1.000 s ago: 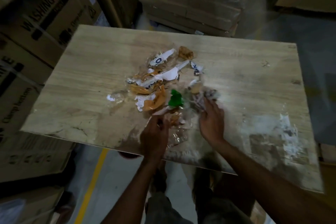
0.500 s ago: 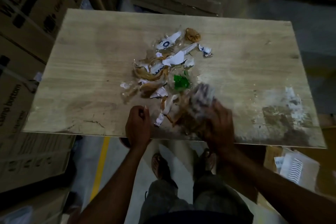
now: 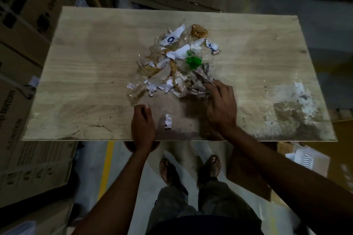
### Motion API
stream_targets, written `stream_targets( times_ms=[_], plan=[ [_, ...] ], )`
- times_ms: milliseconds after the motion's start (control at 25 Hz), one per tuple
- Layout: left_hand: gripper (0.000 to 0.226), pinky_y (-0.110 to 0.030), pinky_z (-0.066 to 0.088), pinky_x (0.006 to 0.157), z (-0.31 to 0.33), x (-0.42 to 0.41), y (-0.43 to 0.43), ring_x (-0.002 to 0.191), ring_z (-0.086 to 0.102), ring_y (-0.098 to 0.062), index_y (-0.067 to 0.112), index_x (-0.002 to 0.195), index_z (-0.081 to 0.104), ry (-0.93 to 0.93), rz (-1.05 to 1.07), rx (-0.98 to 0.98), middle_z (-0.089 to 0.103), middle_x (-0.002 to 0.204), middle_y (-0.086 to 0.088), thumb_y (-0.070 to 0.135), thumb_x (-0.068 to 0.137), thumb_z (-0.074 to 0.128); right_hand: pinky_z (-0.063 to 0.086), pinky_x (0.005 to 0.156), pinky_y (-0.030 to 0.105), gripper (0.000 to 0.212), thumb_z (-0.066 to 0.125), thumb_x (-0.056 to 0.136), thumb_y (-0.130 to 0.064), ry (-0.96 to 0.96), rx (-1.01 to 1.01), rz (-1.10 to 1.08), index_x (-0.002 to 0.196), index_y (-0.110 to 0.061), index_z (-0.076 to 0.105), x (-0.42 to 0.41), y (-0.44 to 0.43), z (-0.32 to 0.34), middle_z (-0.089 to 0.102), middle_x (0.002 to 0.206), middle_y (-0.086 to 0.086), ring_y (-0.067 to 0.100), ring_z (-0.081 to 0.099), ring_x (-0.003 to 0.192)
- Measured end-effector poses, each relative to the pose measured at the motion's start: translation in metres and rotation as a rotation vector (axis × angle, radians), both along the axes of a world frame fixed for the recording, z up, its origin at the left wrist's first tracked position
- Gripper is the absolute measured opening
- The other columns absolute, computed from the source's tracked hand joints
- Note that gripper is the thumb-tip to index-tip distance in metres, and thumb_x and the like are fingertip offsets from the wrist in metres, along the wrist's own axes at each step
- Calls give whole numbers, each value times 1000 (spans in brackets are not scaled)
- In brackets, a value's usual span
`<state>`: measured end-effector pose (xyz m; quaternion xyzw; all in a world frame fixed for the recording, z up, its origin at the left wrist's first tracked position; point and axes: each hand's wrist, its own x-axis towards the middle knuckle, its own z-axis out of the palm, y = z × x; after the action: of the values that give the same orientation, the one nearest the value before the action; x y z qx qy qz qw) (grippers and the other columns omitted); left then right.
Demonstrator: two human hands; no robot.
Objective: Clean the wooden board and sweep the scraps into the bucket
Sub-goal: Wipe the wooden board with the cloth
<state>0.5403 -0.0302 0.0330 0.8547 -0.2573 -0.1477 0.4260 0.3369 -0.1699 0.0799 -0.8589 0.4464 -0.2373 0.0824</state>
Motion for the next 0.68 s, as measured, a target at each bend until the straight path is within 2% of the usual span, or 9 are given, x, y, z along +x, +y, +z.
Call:
stream_targets(
  times_ms=[120, 240, 320, 400, 440, 520, 600, 680],
  plan=[
    [26, -28, 27, 63, 2, 16, 4, 79, 59, -31, 4, 99, 54, 63, 155, -89, 65, 90, -19, 27, 107, 45, 49, 98, 48, 46, 55, 89, -33, 49, -3, 248, 133, -22, 60, 13, 44, -8, 60, 138, 21, 42, 58, 120],
    [30, -29, 25, 63, -2, 30, 16, 75, 56, -31, -3, 95, 52, 85, 269, -106, 60, 84, -22, 23, 108, 43, 50, 90, 49, 44, 54, 85, -12, 199, -114, 565, 127, -16, 66, 25, 86, -48, 59, 139, 20, 40, 56, 119],
    [35, -32, 30, 63, -6, 39, 22, 76, 58, -32, -1, 94, 51, 125, 281, -108, 61, 84, -23, 29, 108, 41, 49, 89, 47, 38, 54, 88, -11, 264, -133, 570, 124, -16, 67, 33, 79, -62, 60, 138, 18, 38, 54, 119],
    [36, -37, 38, 66, -12, 48, 25, 76, 59, -33, 5, 93, 50, 178, 249, -83, 62, 83, -20, 37, 107, 41, 51, 93, 47, 36, 59, 92, -19, 276, -59, 417, 127, -17, 67, 46, 56, -55, 58, 142, 18, 39, 55, 123],
    [36, -39, 41, 66, -13, 52, 25, 73, 58, -32, 9, 90, 49, 204, 232, -69, 61, 80, -17, 40, 106, 40, 52, 94, 47, 41, 60, 91, -22, 260, 1, 306, 131, -18, 65, 50, 44, -48, 57, 143, 18, 40, 55, 124],
    [36, -39, 43, 60, -11, 56, 23, 61, 49, -26, 21, 82, 46, 287, 249, -120, 54, 69, -7, 50, 101, 41, 55, 85, 47, 51, 60, 87, -22, 186, 65, 170, 138, -18, 62, 57, 33, -31, 57, 141, 17, 40, 58, 116],
    [35, -32, 35, 48, -5, 58, 22, 51, 36, -20, 31, 71, 40, 453, 329, -213, 41, 60, 2, 54, 98, 43, 55, 78, 44, 48, 59, 89, -26, 101, -26, 270, 135, -14, 64, 70, 46, -20, 60, 139, 20, 39, 61, 106],
    [37, -28, 31, 46, -2, 64, 27, 49, 32, -17, 30, 69, 40, 548, 432, -281, 36, 58, 5, 48, 100, 47, 52, 81, 42, 43, 59, 94, -28, 74, -107, 516, 133, -10, 65, 93, 73, -19, 59, 140, 21, 38, 60, 105]
  ],
)
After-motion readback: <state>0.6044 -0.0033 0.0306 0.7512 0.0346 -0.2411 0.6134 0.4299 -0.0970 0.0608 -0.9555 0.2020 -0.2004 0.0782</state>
